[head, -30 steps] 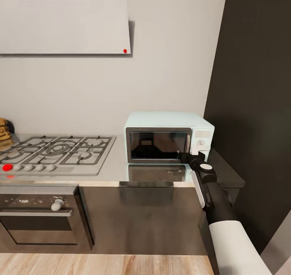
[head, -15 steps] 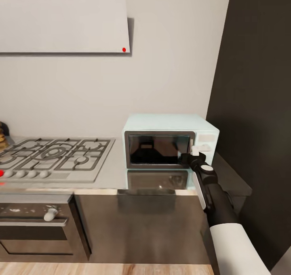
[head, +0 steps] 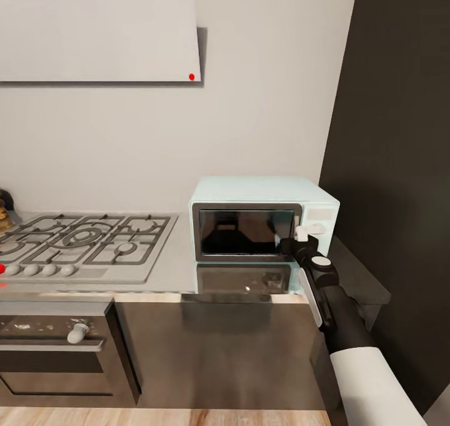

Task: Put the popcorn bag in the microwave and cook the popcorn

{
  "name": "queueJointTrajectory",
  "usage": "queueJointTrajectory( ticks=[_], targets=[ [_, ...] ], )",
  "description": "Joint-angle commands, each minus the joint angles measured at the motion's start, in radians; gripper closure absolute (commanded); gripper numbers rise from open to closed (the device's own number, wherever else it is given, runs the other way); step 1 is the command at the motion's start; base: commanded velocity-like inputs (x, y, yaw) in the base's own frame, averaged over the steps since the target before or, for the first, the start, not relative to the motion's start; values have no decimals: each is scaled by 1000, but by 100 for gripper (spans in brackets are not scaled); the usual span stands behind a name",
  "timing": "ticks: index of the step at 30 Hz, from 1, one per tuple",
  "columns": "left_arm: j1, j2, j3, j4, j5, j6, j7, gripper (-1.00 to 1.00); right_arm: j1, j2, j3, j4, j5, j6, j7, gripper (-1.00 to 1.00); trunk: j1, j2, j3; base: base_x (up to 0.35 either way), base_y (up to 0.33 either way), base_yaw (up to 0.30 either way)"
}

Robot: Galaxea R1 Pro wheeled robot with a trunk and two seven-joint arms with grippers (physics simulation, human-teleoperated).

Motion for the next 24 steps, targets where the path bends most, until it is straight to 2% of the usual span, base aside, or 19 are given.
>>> queueJointTrajectory(
  ticks=[1, 2, 3, 13, 17, 19, 24],
  targets=[
    [0, 0, 1, 0, 4, -2, 0, -100, -24, 0, -56, 20, 37, 8, -7, -100, 0, 0, -1, 0, 0, 0],
    [0, 0, 1, 0, 4, -2, 0, -100, -24, 0, -56, 20, 37, 8, -8, -100, 0, 0, -1, 0, 0, 0],
    [0, 0, 1, 0, 4, -2, 0, -100, -24, 0, -56, 20, 37, 8, -9, 100, 0, 0, -1, 0, 0, 0],
    [0, 0, 2, 0, 4, -2, 0, -100, -24, -1, -58, 15, 35, 25, -8, 100, 0, 0, -1, 0, 0, 0],
    [0, 0, 2, 0, 4, -2, 0, -100, -24, -1, -58, -11, 35, 50, -7, 100, 0, 0, -1, 0, 0, 0],
    [0, 1, 2, 0, 4, -2, 0, -100, -24, -1, -58, -43, 34, 102, -8, 100, 0, 0, -1, 0, 0, 0],
    [0, 1, 2, 0, 4, -2, 0, -100, -24, -2, -58, -46, 33, 108, -8, 100, 0, 0, -1, 0, 0, 0]
  ],
)
